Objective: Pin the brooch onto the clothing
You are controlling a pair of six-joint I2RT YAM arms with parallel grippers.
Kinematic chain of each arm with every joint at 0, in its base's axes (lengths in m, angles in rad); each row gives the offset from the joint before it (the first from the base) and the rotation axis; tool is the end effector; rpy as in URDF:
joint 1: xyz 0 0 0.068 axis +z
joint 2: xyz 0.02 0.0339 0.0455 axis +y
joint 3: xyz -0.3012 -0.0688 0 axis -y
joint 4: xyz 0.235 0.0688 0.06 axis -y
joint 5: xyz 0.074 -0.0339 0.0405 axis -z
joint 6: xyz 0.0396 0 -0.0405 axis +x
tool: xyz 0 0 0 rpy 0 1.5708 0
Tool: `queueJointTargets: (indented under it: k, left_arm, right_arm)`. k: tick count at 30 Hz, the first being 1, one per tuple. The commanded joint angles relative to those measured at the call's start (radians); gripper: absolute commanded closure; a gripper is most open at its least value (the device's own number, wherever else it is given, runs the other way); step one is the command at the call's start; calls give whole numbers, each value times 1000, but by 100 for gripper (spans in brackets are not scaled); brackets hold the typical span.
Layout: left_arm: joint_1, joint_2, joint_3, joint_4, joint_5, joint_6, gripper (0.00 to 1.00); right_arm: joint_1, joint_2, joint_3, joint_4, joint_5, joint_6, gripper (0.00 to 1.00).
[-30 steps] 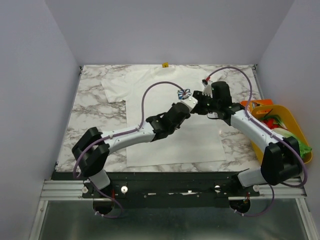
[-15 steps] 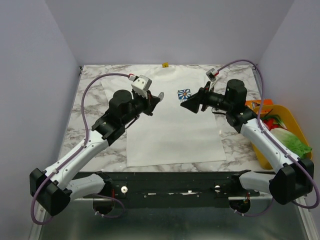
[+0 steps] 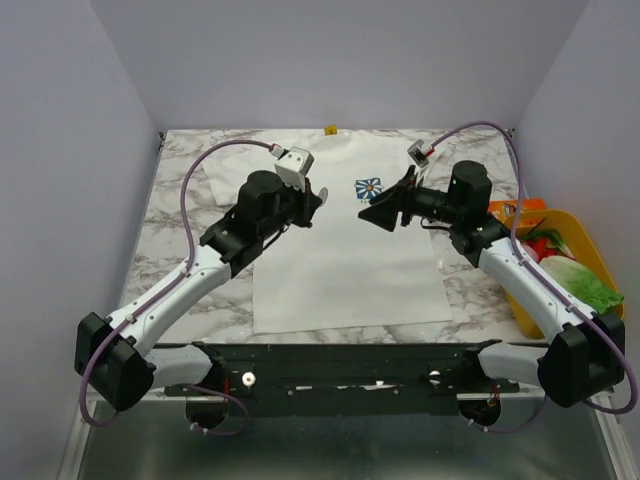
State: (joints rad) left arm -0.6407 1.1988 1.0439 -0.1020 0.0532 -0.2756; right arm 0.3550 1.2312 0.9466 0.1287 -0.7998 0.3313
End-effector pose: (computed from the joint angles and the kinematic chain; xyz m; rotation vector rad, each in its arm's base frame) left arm 0.2086 -0.1582 0.3883 0.3799 1.8448 -0.6873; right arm 0.2362 0.1178 0.3733 -0.6420 1.7125 1.1795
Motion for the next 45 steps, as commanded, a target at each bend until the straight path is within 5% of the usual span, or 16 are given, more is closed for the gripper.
queueJointTargets:
  k: [1, 4, 12, 45]
  left_arm:
    - [4, 51, 47, -59, -241, 29, 100]
    - [4, 79, 57, -74, -357, 49, 100]
    - [6, 84, 36, -50, -401, 35, 100]
    - [3, 110, -16, -21, -374, 23, 100]
  right_arm:
    - [-1, -12, 34, -54, 76, -5, 22]
    - [-1, -33, 96, -73, 103, 87, 1]
    - [2, -88, 346, -258, 172, 310, 0]
    - [2, -122, 304, -222, 157, 391, 0]
